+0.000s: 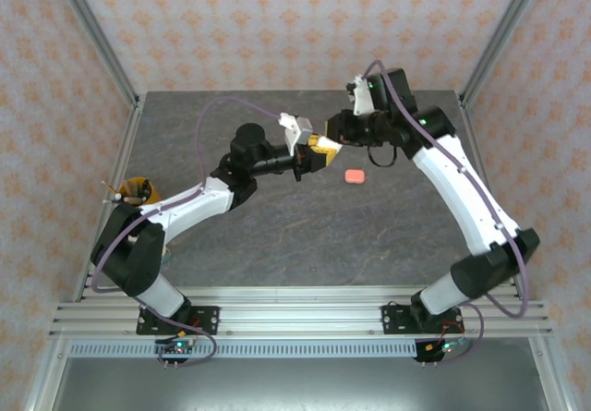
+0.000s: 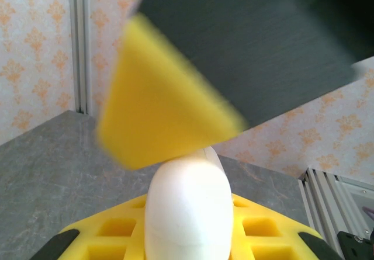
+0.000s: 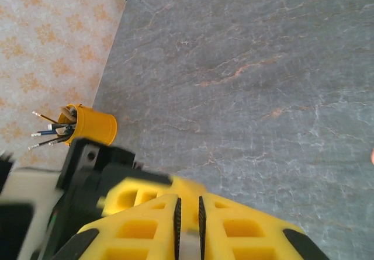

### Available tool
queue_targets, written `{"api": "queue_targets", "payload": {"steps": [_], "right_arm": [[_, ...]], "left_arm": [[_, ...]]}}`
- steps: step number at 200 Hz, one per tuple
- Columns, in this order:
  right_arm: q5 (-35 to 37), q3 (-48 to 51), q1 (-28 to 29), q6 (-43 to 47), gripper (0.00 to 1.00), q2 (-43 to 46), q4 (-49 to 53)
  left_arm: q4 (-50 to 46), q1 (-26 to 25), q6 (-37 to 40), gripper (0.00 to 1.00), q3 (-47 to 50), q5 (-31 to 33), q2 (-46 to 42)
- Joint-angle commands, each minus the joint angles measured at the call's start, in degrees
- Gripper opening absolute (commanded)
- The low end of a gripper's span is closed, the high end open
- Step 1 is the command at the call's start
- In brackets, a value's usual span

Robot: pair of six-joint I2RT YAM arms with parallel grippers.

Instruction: Insert the wireless bluetooth earbuds into the charging case

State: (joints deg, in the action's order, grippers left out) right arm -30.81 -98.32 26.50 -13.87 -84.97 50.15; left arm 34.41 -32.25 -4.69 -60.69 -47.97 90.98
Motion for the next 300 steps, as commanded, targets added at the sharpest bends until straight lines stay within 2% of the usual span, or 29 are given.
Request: {"api": "queue_targets", "payload": {"steps": [1, 29, 62, 99, 123, 148, 158, 184, 216, 263, 300], "right_arm": [[3.7, 4.2, 0.7, -0.6, 0.18, 5.5, 1.6], [10.0, 10.4, -2.2, -5.8, 0.19, 9.9, -2.6], [15.1, 17.9, -6.1, -11.8, 0.2, 12.5, -5.6], [19.4, 27.8, -6.8, -17.1, 0.21, 15.5, -10.0], [22.4, 32.5, -7.2, -19.3, 0.22, 16.8, -11.3], [24.1, 35.0, -7.4, -20.1, 0.23, 16.9, -11.8], [24.4, 35.5, -7.5, -20.2, 0.23, 16.9, -11.9], [24.6, 36.1, -7.5, -20.5, 0.23, 16.9, -11.7], [25.2, 36.0, -7.5, -20.7, 0.25, 16.9, -11.6], [25.6, 33.9, -7.6, -20.4, 0.29, 18.8, -10.3], [25.8, 32.4, -8.2, -19.8, 0.33, 19.5, -8.8]], "left_arm": [[1.9, 0.5, -1.5, 0.0, -2.8, 3.1, 0.8], [-1.2, 0.6, -2.2, 0.0, -3.4, 5.2, 1.6], [-8.5, 0.8, -8.6, 0.0, -4.7, 9.9, 6.0], [-22.3, 0.8, -18.7, 0.0, -10.0, 13.5, 14.5], [-32.9, 0.8, -24.8, 0.0, -16.7, 12.6, 22.1], [-40.7, 0.9, -27.8, 0.0, -22.1, 13.9, 27.4], [-42.7, 0.9, -28.2, 0.05, -23.4, 15.1, 28.6], [-48.0, 0.9, -28.6, 0.08, -26.6, 17.7, 30.9], [-54.7, 1.0, -28.8, 0.19, -31.0, 19.2, 34.3], [-58.5, 2.1, -28.8, 0.49, -31.9, 20.8, 35.1], [-59.0, 3.9, -28.0, 0.62, -28.9, 21.9, 31.9]]}}
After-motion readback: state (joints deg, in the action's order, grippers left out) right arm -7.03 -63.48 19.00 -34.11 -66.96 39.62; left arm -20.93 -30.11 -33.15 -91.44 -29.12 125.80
